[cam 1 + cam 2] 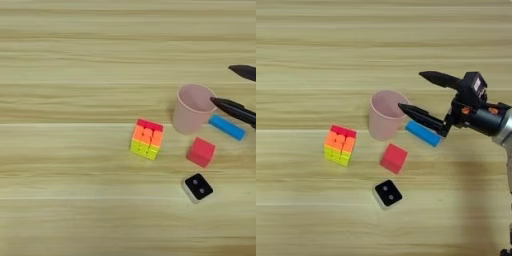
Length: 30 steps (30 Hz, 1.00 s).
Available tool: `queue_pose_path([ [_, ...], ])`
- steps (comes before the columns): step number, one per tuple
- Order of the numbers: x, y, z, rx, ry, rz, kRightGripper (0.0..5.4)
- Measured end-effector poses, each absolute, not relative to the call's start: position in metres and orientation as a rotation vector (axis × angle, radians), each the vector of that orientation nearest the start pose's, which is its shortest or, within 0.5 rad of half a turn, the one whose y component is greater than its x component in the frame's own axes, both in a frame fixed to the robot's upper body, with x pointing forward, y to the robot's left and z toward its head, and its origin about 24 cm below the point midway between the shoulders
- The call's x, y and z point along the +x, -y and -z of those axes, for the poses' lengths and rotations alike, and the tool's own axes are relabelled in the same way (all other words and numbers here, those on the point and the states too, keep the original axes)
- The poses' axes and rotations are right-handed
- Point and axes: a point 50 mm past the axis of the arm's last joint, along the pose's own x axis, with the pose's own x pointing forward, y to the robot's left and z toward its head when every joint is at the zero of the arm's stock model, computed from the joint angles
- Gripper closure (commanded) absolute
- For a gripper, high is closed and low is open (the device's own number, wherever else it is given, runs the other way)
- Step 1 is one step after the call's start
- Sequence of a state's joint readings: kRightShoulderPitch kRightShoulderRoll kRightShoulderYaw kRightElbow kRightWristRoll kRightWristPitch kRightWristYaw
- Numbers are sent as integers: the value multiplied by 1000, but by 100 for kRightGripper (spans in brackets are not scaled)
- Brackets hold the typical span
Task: Move the objects on the table
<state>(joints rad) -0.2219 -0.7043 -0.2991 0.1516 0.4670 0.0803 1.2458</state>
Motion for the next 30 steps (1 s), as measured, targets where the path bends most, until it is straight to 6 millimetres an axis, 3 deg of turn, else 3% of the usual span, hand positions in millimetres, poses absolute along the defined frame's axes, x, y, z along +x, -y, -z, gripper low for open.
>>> queue_pose_path([
  [5,246,265,-167,-259,137,-999,4],
  [16,223,237,-184,-329,202,-1066,4],
  [30,220,209,-166,-363,70,-1148,4],
])
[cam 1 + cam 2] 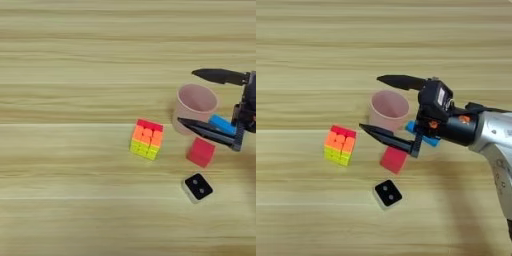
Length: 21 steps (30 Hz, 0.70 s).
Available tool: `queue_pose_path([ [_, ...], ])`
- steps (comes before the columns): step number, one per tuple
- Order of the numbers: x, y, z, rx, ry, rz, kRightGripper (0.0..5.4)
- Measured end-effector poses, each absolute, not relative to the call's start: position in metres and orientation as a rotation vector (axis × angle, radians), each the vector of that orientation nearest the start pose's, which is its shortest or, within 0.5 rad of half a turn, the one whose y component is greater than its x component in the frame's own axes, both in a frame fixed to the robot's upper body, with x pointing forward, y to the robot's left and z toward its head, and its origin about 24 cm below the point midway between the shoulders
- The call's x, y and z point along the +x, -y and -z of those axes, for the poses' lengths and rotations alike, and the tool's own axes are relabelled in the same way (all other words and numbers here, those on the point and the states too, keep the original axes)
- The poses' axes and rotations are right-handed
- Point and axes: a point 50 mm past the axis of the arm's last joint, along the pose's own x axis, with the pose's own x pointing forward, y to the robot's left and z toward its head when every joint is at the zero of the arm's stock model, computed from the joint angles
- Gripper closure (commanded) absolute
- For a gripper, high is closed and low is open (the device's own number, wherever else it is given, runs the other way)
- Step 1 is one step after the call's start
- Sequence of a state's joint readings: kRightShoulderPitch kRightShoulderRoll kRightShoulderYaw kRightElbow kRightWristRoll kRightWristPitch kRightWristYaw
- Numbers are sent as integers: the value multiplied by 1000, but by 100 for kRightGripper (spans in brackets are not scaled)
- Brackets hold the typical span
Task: Move the objects on the table
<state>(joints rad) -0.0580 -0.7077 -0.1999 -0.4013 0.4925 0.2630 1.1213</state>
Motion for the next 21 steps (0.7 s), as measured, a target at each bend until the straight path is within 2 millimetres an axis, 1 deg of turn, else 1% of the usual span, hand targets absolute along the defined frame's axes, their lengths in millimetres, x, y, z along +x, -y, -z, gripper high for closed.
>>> queue_pose_path([
  [6,220,198,-153,-366,-39,-1190,4],
  [16,223,189,-138,-370,-146,-1190,4],
  [21,226,186,-126,-371,-211,-1182,4],
])
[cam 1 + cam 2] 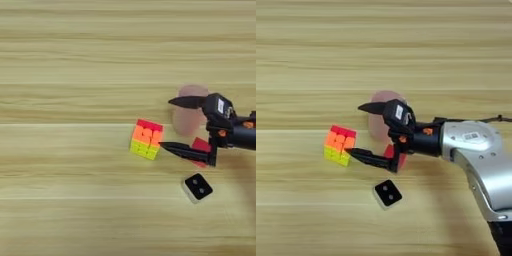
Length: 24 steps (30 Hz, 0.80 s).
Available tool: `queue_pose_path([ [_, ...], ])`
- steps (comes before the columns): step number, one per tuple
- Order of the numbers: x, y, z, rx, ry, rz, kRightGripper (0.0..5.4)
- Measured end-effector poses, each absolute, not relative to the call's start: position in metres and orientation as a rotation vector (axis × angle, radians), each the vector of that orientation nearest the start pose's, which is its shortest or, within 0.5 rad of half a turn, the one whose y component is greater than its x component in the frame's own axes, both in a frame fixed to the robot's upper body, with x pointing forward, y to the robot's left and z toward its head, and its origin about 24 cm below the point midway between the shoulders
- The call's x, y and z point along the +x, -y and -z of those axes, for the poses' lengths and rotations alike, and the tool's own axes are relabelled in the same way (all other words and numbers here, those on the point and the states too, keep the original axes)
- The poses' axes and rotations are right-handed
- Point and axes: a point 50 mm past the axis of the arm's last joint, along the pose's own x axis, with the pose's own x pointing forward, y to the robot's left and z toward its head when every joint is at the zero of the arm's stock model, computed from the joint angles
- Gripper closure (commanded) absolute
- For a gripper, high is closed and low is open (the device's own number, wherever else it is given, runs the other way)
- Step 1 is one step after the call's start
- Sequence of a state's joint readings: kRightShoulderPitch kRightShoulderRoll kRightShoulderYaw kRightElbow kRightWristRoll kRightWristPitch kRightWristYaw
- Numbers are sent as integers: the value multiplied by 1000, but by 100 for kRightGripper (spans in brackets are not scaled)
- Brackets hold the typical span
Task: Move the objects on the table
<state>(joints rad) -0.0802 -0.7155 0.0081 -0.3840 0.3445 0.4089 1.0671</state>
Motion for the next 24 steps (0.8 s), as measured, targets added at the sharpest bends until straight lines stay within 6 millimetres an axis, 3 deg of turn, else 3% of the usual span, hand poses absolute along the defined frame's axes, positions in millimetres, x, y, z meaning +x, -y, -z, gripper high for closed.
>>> queue_pose_path([
  [11,235,177,-99,-412,-328,-1139,4],
  [24,242,168,-88,-403,-345,-1098,4],
])
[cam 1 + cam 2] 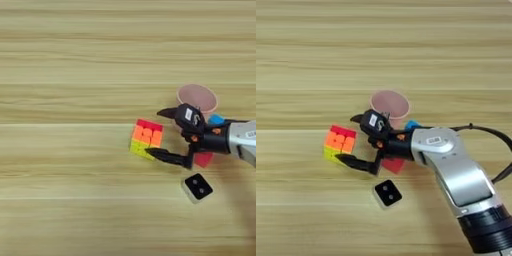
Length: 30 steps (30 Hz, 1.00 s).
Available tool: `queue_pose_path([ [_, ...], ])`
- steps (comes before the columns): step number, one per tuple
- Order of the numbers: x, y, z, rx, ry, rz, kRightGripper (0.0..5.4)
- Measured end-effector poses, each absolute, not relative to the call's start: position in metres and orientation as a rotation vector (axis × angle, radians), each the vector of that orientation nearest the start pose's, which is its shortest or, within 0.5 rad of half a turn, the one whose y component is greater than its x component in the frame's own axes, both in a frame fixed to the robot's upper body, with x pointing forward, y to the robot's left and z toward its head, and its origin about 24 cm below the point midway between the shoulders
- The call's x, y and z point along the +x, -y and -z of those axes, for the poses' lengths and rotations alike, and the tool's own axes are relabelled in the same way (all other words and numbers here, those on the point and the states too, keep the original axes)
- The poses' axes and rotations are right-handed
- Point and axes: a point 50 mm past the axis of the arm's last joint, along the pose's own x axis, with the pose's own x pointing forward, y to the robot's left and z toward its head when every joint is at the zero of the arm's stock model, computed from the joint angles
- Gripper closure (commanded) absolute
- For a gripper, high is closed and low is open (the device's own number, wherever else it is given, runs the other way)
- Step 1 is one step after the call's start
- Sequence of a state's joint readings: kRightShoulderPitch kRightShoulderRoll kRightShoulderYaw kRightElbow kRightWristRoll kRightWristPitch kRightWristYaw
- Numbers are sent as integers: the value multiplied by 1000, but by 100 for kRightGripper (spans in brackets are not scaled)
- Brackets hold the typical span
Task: Move the objects on the table
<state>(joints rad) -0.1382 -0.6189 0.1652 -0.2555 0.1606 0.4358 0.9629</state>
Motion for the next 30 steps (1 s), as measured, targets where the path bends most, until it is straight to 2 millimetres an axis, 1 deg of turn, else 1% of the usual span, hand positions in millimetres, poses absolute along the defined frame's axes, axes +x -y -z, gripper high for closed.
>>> queue_pose_path([
  [8,244,165,-78,-378,-381,-1086,4],
  [18,245,164,-72,-366,-411,-1085,4],
  [23,245,166,-66,-362,-437,-1078,68],
  [24,246,166,-66,-363,-438,-1077,73],
  [30,246,166,-65,-359,-441,-1079,155],
])
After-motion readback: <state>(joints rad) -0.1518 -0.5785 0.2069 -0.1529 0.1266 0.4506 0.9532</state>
